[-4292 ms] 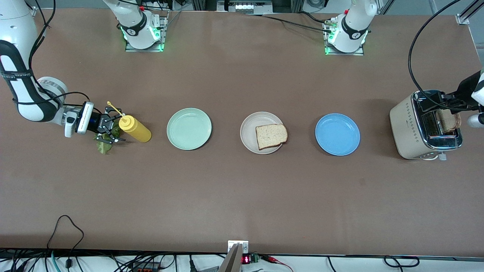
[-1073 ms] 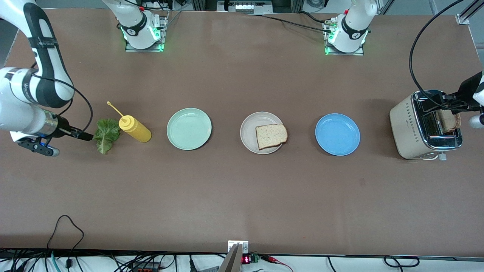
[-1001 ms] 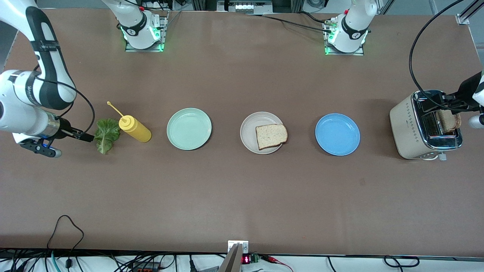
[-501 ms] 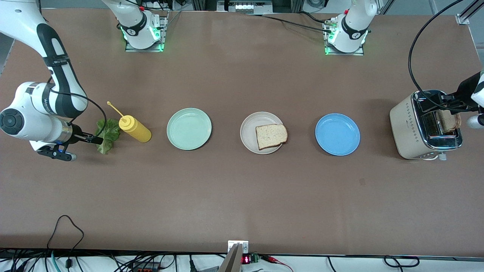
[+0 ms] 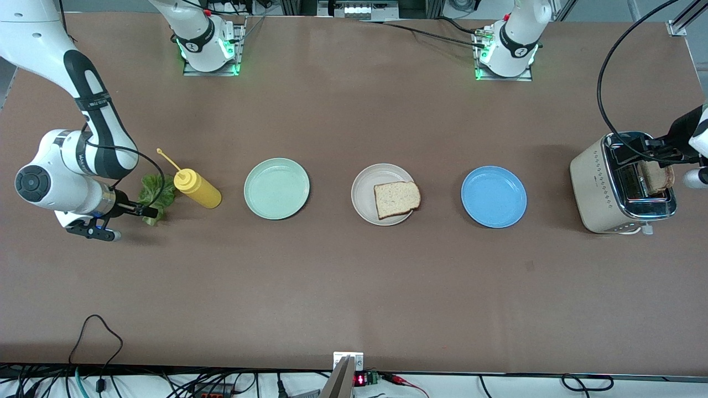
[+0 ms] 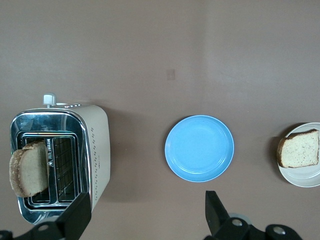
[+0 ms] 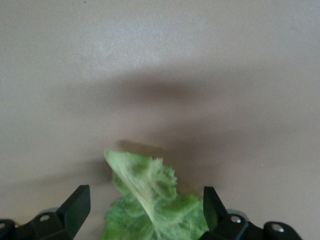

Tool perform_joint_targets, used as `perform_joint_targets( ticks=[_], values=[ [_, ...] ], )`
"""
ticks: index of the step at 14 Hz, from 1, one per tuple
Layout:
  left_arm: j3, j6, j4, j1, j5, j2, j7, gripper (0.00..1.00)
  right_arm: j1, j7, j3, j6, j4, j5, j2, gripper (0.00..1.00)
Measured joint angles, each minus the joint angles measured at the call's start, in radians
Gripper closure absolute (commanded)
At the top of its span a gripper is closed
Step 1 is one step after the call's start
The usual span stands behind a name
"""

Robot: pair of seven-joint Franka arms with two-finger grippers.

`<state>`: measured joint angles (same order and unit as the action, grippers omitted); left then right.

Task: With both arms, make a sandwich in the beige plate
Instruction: 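Lower the right gripper onto the lettuce leaf and grasp it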

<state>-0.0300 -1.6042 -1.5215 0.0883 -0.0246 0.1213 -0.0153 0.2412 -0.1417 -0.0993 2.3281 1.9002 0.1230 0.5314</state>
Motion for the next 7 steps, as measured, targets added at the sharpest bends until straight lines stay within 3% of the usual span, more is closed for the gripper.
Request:
perform_joint_targets(
  ticks=[4,7],
  values=[
    [0.0,0.0,0.0,0.0,0.0,0.0,0.0,0.0,0.0,0.002,0.0,0.049,0.0,0.001,0.034,0.22],
    [0.0,0.0,0.0,0.0,0.0,0.0,0.0,0.0,-0.001,0.003,0.0,0.053,0.0,0.001,0.041,0.57]
  ],
)
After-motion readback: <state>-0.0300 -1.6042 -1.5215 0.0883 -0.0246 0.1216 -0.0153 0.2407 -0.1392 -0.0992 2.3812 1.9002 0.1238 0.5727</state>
